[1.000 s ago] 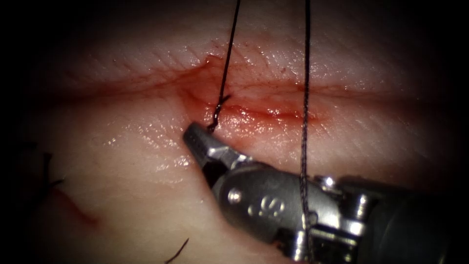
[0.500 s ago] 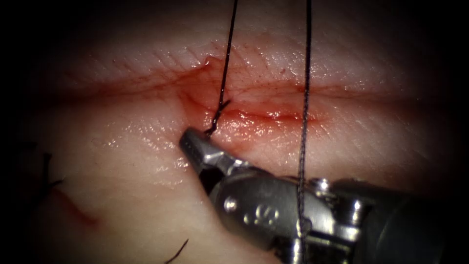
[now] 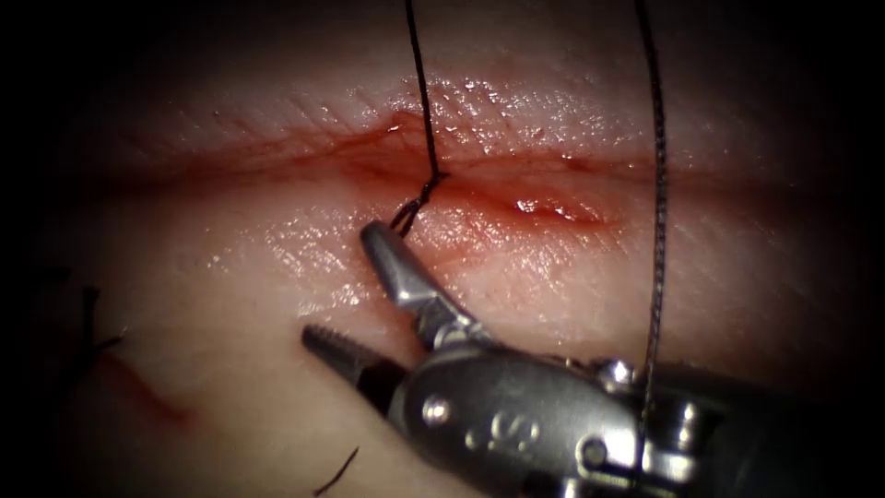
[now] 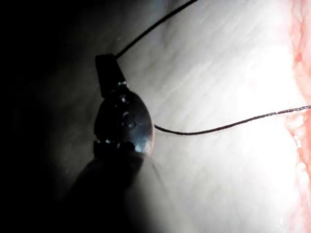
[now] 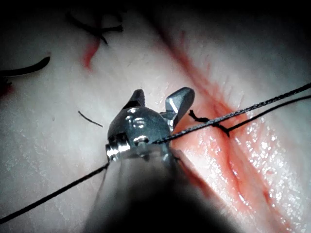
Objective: Wound Closure
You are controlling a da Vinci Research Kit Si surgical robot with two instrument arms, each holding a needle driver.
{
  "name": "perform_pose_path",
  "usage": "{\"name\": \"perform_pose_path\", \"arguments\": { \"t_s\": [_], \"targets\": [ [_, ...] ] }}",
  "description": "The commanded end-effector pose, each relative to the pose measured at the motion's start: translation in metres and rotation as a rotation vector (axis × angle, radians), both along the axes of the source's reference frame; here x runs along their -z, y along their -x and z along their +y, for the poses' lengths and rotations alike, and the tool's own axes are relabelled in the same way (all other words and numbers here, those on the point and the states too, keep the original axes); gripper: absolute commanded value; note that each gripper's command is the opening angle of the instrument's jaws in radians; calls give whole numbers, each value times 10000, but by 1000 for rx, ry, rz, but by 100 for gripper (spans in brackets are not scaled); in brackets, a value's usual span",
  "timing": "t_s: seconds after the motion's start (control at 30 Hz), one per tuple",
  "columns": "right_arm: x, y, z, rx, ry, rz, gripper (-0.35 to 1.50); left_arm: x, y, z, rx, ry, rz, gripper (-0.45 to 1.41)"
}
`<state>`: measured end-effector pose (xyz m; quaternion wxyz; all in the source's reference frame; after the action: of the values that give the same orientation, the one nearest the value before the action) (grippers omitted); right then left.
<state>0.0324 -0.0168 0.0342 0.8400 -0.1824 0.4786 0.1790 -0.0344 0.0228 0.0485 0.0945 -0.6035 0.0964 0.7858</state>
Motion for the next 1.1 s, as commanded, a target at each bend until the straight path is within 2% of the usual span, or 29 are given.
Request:
{"name": "perform_pose_path", "arguments": {
  "t_s": [0.03, 0.17, 0.27, 0.33, 0.37, 0.4, 0.43, 0.5, 0.57, 0.6, 0.63, 0.67, 0.7, 0.73, 0.83, 0.87, 0.9, 0.97, 1.0, 1.1],
  "targets": [
    [1, -6, -2, -1, -15, 13, 146, 0, 5, 0, -8, -2, -12, -45],
    [8, 3, -8, 1, -62, 39, 146, 19, -4, -24, -36, -21, -53, -45],
    [17, 20, -17, 36, -170, 100, 148, 41, -17, -51, -78, -48, -115, -45],
    [20, 25, -17, 37, -186, 113, 148, 45, -20, -55, -86, -57, -130, -45],
    [28, 47, -12, 58, -219, 142, 131, 54, -29, -71, -120, -75, -185, -45],
    [30, 54, -9, 65, -230, 149, 119, 56, -32, -76, -131, -76, -204, -45],
    [30, 54, -9, 65, -230, 149, 119, 56, -32, -76, -131, -76, -204, -45],
    [34, 70, 1, 86, -260, 146, 94, 58, -40, -91, -163, -86, -244, -45],
    [33, 84, 12, 107, -286, 138, 59, 59, -47, -104, -185, -92, -269, -45],
    [31, 93, 24, 144, -306, 156, 25, 58, -53, -117, -210, -96, -294, -45],
    [29, 98, 33, 160, -312, 167, 15, 57, -56, -123, -219, -96, -303, -45],
    [29, 98, 33, 160, -312, 167, 15, 57, -56, -123, -219, -96, -303, -45],
    [26, 105, 47, 179, -309, 198, 14, 55, -61, -138, -239, -109, -328, -45],
    [26, 105, 47, 179, -309, 198, 14, 55, -61, -138, -239, -109, -328, -45],
    [19, 112, 70, 199, -300, 249, 4, 50, -66, -158, -275, -124, -362, -45],
    [17, 113, 75, 197, -305, 255, -10, 49, -67, -163, -287, -125, -369, -45],
    [13, 113, 81, 191, -333, 266, -35, 48, -67, -171, -303, -130, -381, -45],
    [8, 111, 88, 184, -400, 276, -35, 46, -68, -181, -321, -131, -397, -45],
    [2, 105, 94, 157, -483, 260, -35, 44, -68, -193, -339, -137, -414, -45],
    [-2, 94, 101, 121, -520, 257, -35, 43, -69, -210, -362, -146, -433, -45]
  ]
}}
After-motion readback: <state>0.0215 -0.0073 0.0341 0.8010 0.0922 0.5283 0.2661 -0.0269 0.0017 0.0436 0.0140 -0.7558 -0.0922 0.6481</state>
